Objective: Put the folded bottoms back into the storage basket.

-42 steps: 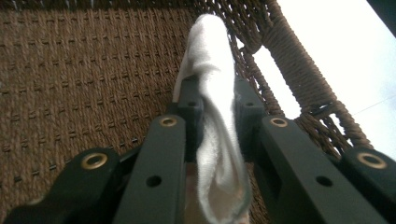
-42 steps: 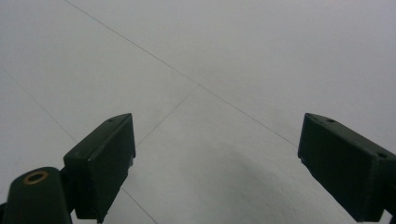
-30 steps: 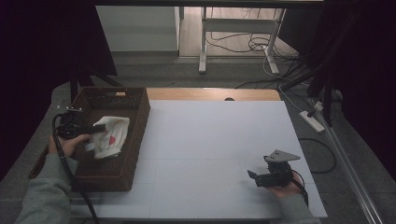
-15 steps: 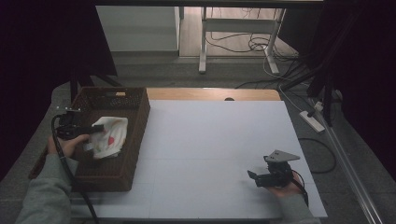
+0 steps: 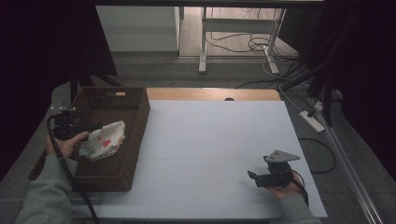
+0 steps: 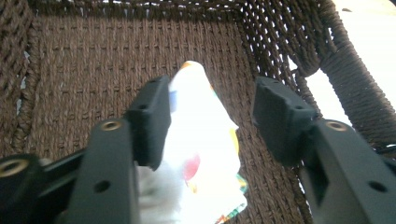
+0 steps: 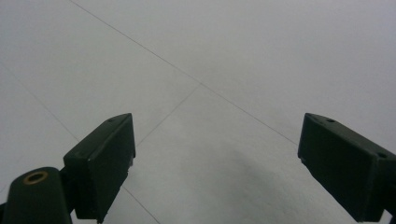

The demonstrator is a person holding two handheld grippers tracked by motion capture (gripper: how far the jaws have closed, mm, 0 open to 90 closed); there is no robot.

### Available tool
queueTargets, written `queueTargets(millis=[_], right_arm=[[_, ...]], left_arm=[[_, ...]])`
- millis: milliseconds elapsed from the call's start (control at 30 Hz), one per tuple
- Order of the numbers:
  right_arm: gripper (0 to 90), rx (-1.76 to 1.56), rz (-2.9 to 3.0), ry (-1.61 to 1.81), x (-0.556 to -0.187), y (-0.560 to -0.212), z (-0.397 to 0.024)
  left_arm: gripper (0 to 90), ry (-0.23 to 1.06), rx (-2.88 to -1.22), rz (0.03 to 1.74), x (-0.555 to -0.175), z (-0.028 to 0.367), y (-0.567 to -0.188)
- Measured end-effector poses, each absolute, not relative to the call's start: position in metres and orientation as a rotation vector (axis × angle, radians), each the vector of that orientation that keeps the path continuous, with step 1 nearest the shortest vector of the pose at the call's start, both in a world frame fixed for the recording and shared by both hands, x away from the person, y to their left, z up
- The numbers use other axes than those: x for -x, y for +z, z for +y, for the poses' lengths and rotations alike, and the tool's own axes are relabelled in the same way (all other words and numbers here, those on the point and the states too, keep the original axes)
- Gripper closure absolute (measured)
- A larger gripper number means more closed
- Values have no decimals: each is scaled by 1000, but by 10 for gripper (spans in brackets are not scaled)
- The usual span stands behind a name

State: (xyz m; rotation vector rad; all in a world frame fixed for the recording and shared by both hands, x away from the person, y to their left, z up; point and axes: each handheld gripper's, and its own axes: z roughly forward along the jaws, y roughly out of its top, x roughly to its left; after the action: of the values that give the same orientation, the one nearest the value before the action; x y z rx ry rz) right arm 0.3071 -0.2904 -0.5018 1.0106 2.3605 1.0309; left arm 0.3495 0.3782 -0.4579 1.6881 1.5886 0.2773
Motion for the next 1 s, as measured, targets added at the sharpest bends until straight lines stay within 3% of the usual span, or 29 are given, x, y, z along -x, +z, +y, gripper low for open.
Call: queueTargets(millis=[167, 1000], right_arm=[[114, -1008, 2364, 1031, -307, -502, -290], [114, -1007, 2365, 1021, -307, -502, -290]], left_arm=[[372, 244, -1703, 1582, -350, 378, -460], [359, 299, -1792, 1361, -327, 335, -435]])
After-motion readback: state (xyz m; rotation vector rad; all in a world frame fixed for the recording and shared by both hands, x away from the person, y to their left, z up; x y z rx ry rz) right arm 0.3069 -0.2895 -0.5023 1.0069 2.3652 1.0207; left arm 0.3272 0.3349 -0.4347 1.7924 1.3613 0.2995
